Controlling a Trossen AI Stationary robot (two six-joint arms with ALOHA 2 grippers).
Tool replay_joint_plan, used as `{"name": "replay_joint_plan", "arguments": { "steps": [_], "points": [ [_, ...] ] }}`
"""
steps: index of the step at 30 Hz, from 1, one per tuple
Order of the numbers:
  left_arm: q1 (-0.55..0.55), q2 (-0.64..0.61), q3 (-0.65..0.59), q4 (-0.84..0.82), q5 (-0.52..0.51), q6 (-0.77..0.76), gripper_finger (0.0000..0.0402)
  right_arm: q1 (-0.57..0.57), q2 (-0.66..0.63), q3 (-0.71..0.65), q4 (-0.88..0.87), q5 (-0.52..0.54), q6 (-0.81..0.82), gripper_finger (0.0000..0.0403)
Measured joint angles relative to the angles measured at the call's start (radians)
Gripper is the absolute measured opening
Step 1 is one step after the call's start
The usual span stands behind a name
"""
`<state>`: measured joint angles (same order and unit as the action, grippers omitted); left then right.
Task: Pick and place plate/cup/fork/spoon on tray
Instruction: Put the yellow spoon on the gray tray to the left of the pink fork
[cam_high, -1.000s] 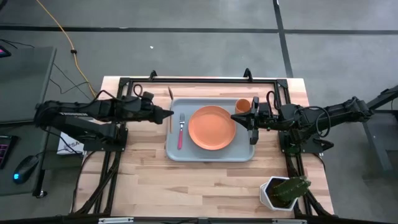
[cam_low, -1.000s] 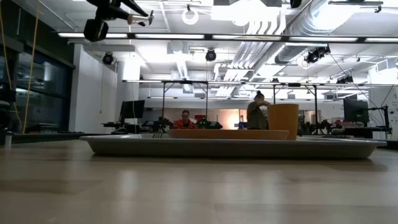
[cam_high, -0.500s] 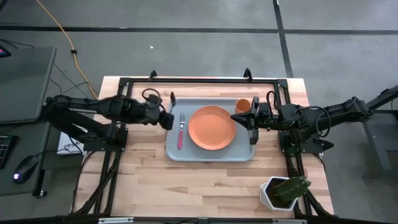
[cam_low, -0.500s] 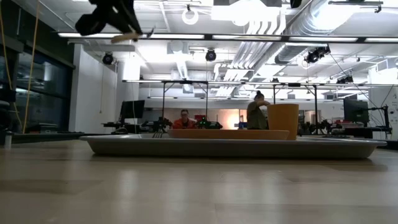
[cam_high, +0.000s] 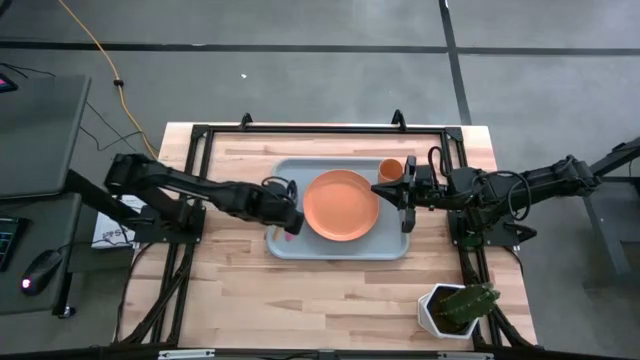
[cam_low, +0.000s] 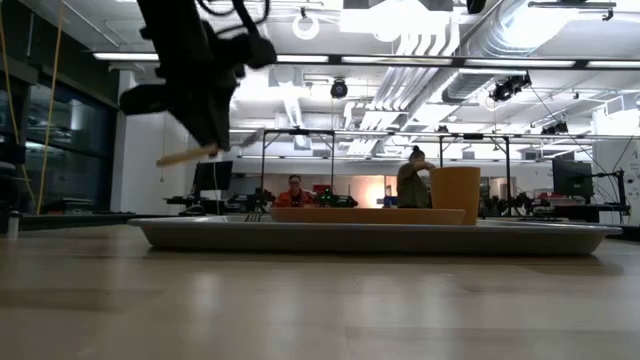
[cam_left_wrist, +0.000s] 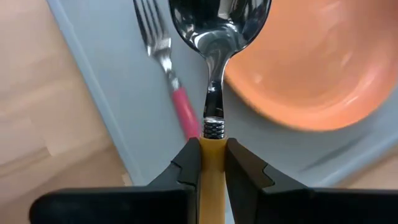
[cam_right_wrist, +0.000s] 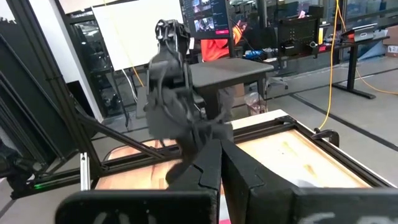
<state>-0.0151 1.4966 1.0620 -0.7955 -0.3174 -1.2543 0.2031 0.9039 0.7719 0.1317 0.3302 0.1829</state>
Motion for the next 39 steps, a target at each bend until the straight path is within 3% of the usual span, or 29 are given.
{"name": "replay_joint_plan", "arguments": {
  "steps": [6, 16, 27, 39],
  "points": [
    [0.021, 0.096, -0.001, 0.026, 0.054, 0.0, 0.0038, 0.0, 0.0, -0.001, -0.019, 0.0, 0.003, 0.0],
    [0.11, 0.136, -0.008, 0.06, 0.092, 0.051, 0.0039, 0.0, 0.0, -0.001, -0.041, 0.0, 0.029, 0.0],
    [0.166, 0.063, -0.237, 0.344, 0.214, -0.075, 0.0039, 0.0, 0.0, -0.002, -0.046, -0.001, 0.027, 0.0],
    [0.165, 0.061, -0.298, 0.342, 0.198, -0.183, 0.0036, 0.0, 0.0, -0.002, -0.046, -0.001, 0.026, 0.0]
  ]
}}
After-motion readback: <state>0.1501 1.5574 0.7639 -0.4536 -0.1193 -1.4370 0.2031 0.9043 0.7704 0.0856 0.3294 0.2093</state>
